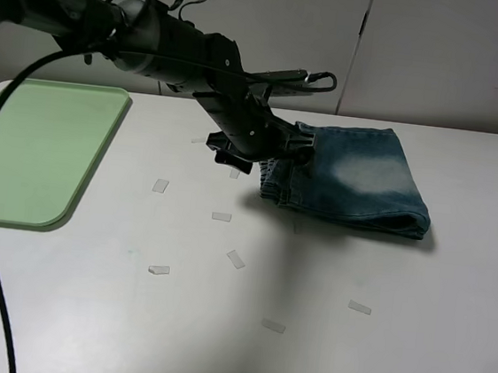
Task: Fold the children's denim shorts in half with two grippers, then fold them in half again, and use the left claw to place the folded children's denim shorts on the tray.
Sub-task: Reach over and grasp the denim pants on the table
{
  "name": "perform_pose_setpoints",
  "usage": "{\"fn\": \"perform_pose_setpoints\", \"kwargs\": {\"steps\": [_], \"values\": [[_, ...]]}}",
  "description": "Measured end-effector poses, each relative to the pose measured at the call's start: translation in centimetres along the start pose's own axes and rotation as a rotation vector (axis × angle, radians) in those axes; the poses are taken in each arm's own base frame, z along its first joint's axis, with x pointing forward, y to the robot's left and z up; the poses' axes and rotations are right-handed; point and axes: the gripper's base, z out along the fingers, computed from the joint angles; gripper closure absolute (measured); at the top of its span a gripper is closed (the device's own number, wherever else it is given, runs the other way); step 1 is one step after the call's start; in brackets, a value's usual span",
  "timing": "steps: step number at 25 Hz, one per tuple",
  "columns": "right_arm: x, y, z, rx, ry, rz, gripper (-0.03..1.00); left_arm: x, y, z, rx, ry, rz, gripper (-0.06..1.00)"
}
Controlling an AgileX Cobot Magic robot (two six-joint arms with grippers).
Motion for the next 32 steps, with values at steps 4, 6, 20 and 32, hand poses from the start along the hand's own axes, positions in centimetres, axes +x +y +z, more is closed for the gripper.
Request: {"fn": "perform_pose_setpoints", "kwargs": {"steps": [4, 6, 20, 32], "values": [[0.0, 0.0, 0.0, 0.0, 0.0, 0.0, 0.27, 0.1, -0.1, 1.8, 0.001, 0.029, -0.023, -0.05], [0.0, 0.0, 0.0, 0.0, 0.0, 0.0, 0.27, 0.2, 0.0, 2.4, 0.0, 0.039, -0.032, -0.05], [0.0, 0.0, 0.0, 0.0, 0.001, 0.0, 0.27, 1.2, -0.4, 5.5, 0.008, -0.002, -0.095, -0.05], [0.0, 0.0, 0.0, 0.0, 0.002, 0.0, 0.27, 1.7, -0.4, 6.3, 0.008, 0.0, -0.101, 0.38]]}}
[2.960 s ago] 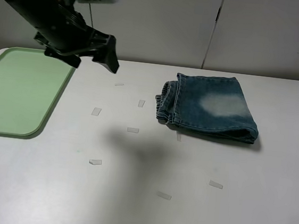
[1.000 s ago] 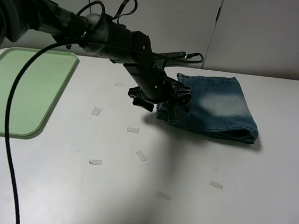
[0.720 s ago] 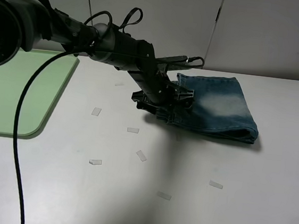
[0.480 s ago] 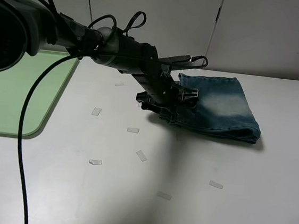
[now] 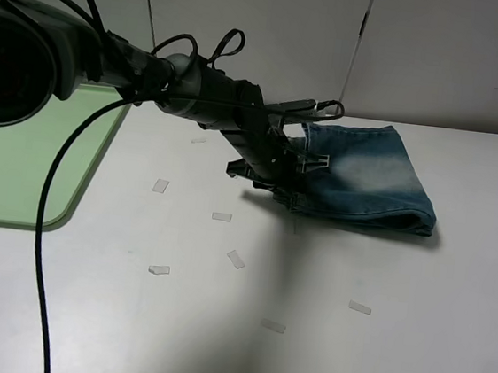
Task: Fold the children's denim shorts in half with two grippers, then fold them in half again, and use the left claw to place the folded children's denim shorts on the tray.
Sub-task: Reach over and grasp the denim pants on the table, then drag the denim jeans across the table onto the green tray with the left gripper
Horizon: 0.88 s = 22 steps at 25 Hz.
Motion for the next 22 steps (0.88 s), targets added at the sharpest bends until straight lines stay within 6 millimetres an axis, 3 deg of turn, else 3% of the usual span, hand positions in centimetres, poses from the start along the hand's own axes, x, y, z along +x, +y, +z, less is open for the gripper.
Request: {"fn": "perform_pose_setpoints", "kwargs": {"steps": [4, 15, 22], "values": [[0.0, 0.0, 0.0, 0.0, 0.0, 0.0, 0.27, 0.1, 0.0, 0.1, 0.001, 0.006, -0.017, 0.68], [0.0, 0.0, 0.0, 0.0, 0.0, 0.0, 0.27, 0.1, 0.0, 0.0, 0.003, 0.014, -0.025, 0.68], [0.0, 0.0, 0.0, 0.0, 0.0, 0.0, 0.27, -1.0, 0.0, -2.5, -0.016, 0.085, 0.037, 0.7]]}}
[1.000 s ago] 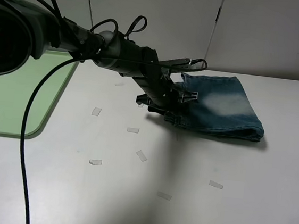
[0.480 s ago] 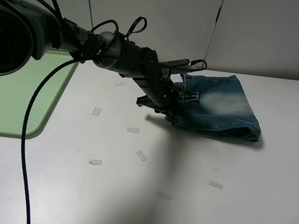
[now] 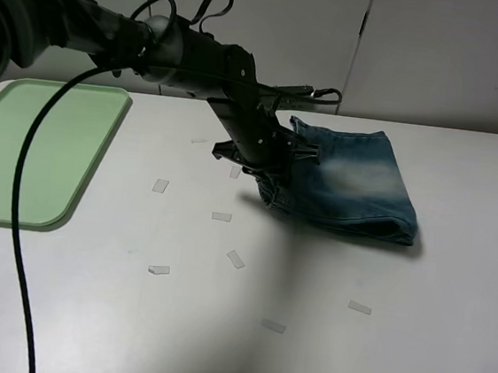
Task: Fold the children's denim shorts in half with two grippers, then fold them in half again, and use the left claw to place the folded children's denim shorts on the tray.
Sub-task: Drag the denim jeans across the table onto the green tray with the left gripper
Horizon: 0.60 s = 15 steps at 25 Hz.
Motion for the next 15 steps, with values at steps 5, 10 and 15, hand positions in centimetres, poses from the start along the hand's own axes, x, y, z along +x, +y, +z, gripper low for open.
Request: {"fn": "perform_pose_setpoints", "kwargs": {"steps": [5, 10, 15], "values": [[0.0, 0.0, 0.0, 0.0, 0.0, 0.0, 0.27, -1.5, 0.9, -3.3, -0.074, 0.022, 0.13, 0.7], [0.0, 0.0, 0.0, 0.0, 0.0, 0.0, 0.27, -1.8, 1.8, -4.8, -0.133, 0.072, 0.188, 0.71], [0.0, 0.0, 0.0, 0.0, 0.0, 0.0, 0.27, -2.5, 3.3, -7.7, -0.234, 0.145, 0.275, 0.71]]}}
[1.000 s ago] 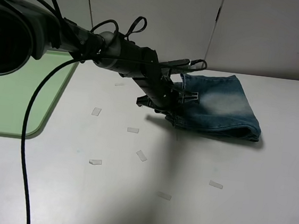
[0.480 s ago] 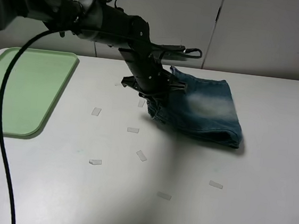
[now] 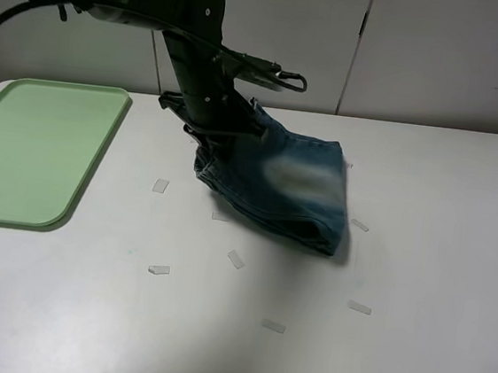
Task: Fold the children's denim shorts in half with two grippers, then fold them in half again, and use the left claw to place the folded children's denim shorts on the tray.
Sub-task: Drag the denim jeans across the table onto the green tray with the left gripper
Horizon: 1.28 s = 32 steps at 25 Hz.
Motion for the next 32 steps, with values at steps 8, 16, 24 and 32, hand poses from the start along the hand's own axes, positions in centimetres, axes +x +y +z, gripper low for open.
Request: {"fn": "perform_pose_setpoints", "kwargs": {"steps": [8, 16, 24, 32], "values": [[0.0, 0.0, 0.0, 0.0, 0.0, 0.0, 0.27, 0.1, 4.5, -2.1, -0.071, 0.052, -0.029, 0.71], [0.0, 0.0, 0.0, 0.0, 0.0, 0.0, 0.27, 0.6, 10.6, -4.1, -0.196, 0.088, -0.057, 0.71], [0.0, 0.0, 0.0, 0.0, 0.0, 0.0, 0.27, 1.9, 15.8, -4.9, -0.272, 0.148, -0.106, 0.71], [0.0, 0.0, 0.0, 0.0, 0.0, 0.0, 0.27, 4.8, 24.3, -6.6, -0.394, 0.192, -0.216, 0.71]]}}
